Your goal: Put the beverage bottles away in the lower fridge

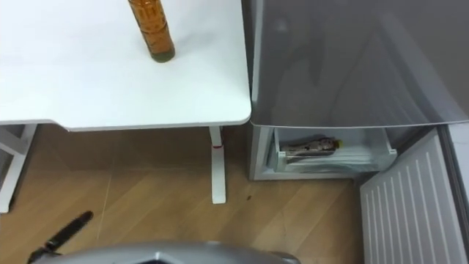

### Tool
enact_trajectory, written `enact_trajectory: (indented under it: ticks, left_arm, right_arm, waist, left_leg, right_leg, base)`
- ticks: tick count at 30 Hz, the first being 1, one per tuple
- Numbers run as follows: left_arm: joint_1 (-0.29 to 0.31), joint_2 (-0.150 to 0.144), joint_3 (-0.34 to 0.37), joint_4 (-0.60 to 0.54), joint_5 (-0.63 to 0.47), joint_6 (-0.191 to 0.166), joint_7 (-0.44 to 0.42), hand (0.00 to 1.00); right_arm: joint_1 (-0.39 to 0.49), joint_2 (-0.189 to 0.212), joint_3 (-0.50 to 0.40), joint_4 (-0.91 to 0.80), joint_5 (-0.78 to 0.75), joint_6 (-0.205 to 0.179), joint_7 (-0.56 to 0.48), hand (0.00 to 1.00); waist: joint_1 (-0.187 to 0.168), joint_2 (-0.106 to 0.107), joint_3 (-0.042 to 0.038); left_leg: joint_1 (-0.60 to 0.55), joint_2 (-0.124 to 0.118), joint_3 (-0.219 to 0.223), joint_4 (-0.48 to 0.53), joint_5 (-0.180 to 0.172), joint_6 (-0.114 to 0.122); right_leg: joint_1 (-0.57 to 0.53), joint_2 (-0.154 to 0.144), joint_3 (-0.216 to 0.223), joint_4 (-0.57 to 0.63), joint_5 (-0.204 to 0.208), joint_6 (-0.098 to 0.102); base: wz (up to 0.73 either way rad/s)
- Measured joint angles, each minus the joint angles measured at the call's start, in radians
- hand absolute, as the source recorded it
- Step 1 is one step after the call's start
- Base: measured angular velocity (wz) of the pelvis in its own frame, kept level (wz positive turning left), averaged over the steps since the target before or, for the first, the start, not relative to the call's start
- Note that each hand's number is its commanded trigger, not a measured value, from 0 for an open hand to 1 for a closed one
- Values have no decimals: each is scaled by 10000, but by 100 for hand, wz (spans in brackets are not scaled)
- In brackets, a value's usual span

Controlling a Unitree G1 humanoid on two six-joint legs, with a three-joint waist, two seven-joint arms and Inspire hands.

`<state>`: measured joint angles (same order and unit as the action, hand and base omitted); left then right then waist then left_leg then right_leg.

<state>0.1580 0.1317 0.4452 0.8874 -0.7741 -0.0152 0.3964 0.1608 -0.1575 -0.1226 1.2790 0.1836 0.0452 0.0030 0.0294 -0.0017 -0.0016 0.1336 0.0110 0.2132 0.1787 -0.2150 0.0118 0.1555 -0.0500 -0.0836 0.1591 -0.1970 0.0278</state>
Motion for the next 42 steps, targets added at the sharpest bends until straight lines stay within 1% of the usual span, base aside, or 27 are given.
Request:
enact_trajectory:
  ticks: [1, 2, 3, 4, 5, 6, 8, 9, 10, 11, 12, 14, 17, 18, 20, 22, 24, 27, 29, 30, 32, 33, 35, 36, 38, 42]
  left_arm:
    - [1, -20, 42, -417, 3, -35, 314, 0]
    - [1, -29, 38, -858, 20, -135, 620, 0]
    - [1, -27, 39, -1062, 58, -209, 761, 0]
    - [-2, -26, 10, -1434, 381, -353, 1042, 0]
    - [2, -28, -7, -1929, 782, -412, 1396, 0]
    - [7, -27, -24, -2198, 936, -451, 1587, 0]
    - [90, -28, -79, -3590, 1518, -658, 2254, 0]
    - [89, -20, -99, -3857, 1756, -765, 2353, 0]
    - [88, 29, -189, -4282, 2185, -985, 2519, 0]
    - [84, 38, -204, -4678, 2501, -1099, 2615, 0]
    - [85, 37, -215, -4914, 2633, -1105, 2690, 0]
    - [85, 41, -276, -5846, 2822, -1181, 2915, 0]
    - [87, 46, -293, -6324, 3237, -1248, 2992, 0]
    - [88, 50, -321, -6502, 3532, -1251, 2999, 0]
    - [113, 52, -427, -7186, 3585, -1256, 2996, 0]
    - [105, 65, -552, -7710, 3586, -1284, 2983, 0]
    - [79, 82, -677, -8094, 3765, -1317, 2922, 0]
    - [61, 200, -838, -8516, 3944, -1407, 2624, 0]
    - [-54, 380, -1193, -8675, 3938, -1407, 2186, 0]
    - [-53, 383, -1302, -8761, 3939, -1407, 2056, 0]
    - [-52, 381, -1812, -9085, 3900, -1400, 1427, 0]
    - [-53, 381, -1946, -9166, 3888, -1399, 1271, 0]
    - [-53, 381, -2429, -9430, 3730, -1398, 563, 0]
    - [-54, 382, -2529, -9450, 3730, -1397, 395, 0]
    - [-57, 382, -2785, -9455, 3738, -1379, -237, 0]
    - [-57, 382, -2941, -9455, 3742, -1355, -969, 0]
  right_arm:
    - [21, -10, -28, -90, -96, -8, -1, 0]
    - [2, -1, -154, -122, -158, -9, -1, 0]
    - [-14, 0, -194, -129, -165, -11, -4, 0]
    - [-56, -7, -194, -131, -237, -35, -7, 0]
    - [-67, -8, -193, -172, -391, -104, 1, 0]
    - [-49, -9, -193, -223, -459, -132, 0, 0]
    - [23, -16, -187, -395, -710, -231, 39, 0]
    - [20, -24, -185, -397, -761, -236, 68, 0]
    - [0, -27, -181, -403, -800, -239, 130, 0]
    - [3, -23, -174, -407, -804, -248, 224, 0]
    - [3, -18, -167, -408, -803, -253, 262, 0]
    - [89, -23, -176, -408, -799, -295, 322, 0]
    - [182, -35, -185, -395, -806, -324, 313, 0]
    - [219, -35, -179, -378, -806, -319, 314, 0]
    - [260, -35, -180, -379, -803, -319, 319, 0]
    - [257, -36, -178, -361, -815, -318, 329, 0]
    - [248, -34, -180, -367, -970, -317, 392, 0]
    - [212, -35, -183, -361, -1298, -323, 541, 0]
    - [198, -34, -180, -349, -1556, -317, 678, 0]
    - [175, -34, -180, -352, -1554, -314, 707, 0]
    - [156, -34, -178, -374, -1537, -307, 754, 0]
    - [127, -33, -176, -375, -1535, -306, 758, 0]
    - [111, -34, -179, -374, -1537, -296, 758, 0]
    - [102, -34, -179, -374, -1538, -296, 755, 0]
    - [35, -35, -180, -346, -1544, -302, 742, 0]
    - [-24, -35, -181, -341, -1585, -313, 720, 0]
  waist:
    - [24, -3, -1]
    - [32, 19, -22]
    - [30, 4, -23]
    - [23, -8, -29]
    - [23, -9, -34]
    - [21, -8, -34]
    - [35, -6, -31]
    - [34, 5, -34]
    - [37, 28, -35]
    - [-4, 48, -30]
    - [-29, 58, -33]
    - [-42, 66, -36]
    - [-99, 100, -36]
    - [-115, 102, -34]
    - [-226, 64, -19]
    - [-264, 53, -9]
    - [-317, 58, -10]
    - [-561, 54, -6]
    - [-672, 25, 21]
    - [-709, 16, 34]
    - [-787, 21, 46]
    - [-790, 17, 61]
    - [-814, 24, 60]
    - [-816, 29, 60]
    - [-900, 32, 63]
    - [-1029, 25, 66]
  left_leg:
    - [-7, -1, -10, 1, 0, 0]
    - [-31, -5, -63, 4, 0, 0]
    - [-45, -11, -98, 6, 0, 0]
    - [-60, -12, -133, 23, 0, 0]
    - [-69, -12, -167, 32, -1, -1]
    - [-69, -13, -183, 33, -1, -1]
    - [-46, -12, -221, 41, 0, 0]
    - [-31, -12, -228, 33, 1, 0]
    - [-13, -17, -227, 21, 1, 1]
    - [-35, -25, -237, 32, 1, 3]
    - [-56, -29, -258, 43, 1, 3]
    - [-99, -29, -292, 46, 1, 3]
    - [-104, -26, -297, 42, 1, 3]
    - [-111, -26, -299, 53, 1, 3]
    - [-175, -27, -350, 78, 1, 3]
    - [-187, -25, -352, 88, 0, 3]
    - [-183, -27, -358, 102, 0, 3]
    - [-175, -23, -431, 157, 1, 3]
    - [-212, -30, -523, 191, 1, 3]
    - [-244, -31, -534, 189, 1, 3]
    - [-369, -32, -550, 202, -7, 11]
    - [-386, -31, -543, 206, -7, 11]
    - [-477, -28, -541, 222, -4, 12]
    - [-498, -27, -542, 226, -4, 12]
    - [-522, -26, -539, 243, -1, 11]
    - [-518, -26, -535, 230, -1, 11]
  right_leg:
    - [0, 0, -11, -4, 2, 0]
    - [5, 0, -54, -7, 5, -2]
    - [4, 1, -62, -5, 5, -2]
    - [2, 3, -82, -3, 5, -2]
    - [5, 7, -97, 2, 5, -3]
    - [9, 7, -108, 7, 5, -3]
    - [12, 7, -134, 83, 5, -4]
    - [21, 7, -136, 100, 5, -4]
    - [34, 6, -129, 103, 5, -4]
    - [25, 1, -129, 98, 5, -3]
    - [25, 0, -136, 96, 6, -3]
    - [37, 1, -173, 98, 5, -3]
    - [36, 8, -152, 97, 5, -3]
    - [31, 8, -159, 96, 5, -4]
    - [8, 5, -201, 93, 5, -4]
    - [6, 4, -205, 81, 5, -4]
    - [11, 4, -205, 70, 5, -4]
    - [28, 5, -273, 91, 5, -4]
    - [42, 7, -324, 92, 5, -5]
    - [48, 7, -329, 94, 5, -5]
    - [-24, 5, -326, 84, 6, -5]
    - [-46, 5, -324, 85, 6, -5]
    - [-134, 6, -309, 94, 6, -6]
    - [-147, 7, -309, 94, 6, -6]
    - [-186, 11, -296, 94, 7, -7]
    - [-210, 15, -284, 93, 7, -7]
  base:
    - [5]
    - [7]
    - [10]
    - [8]
    - [7]
    - [6]
    - [4]
    - [0]
    - [0]
    - [0]
    - [3]
    - [5]
    - [0]
    - [0]
    - [6]
    - [0]
    - [0]
    - [8]
    - [7]
    - [4]
    - [2]
    - [0]
    - [0]
    - [0]
    - [0]
    - [0]
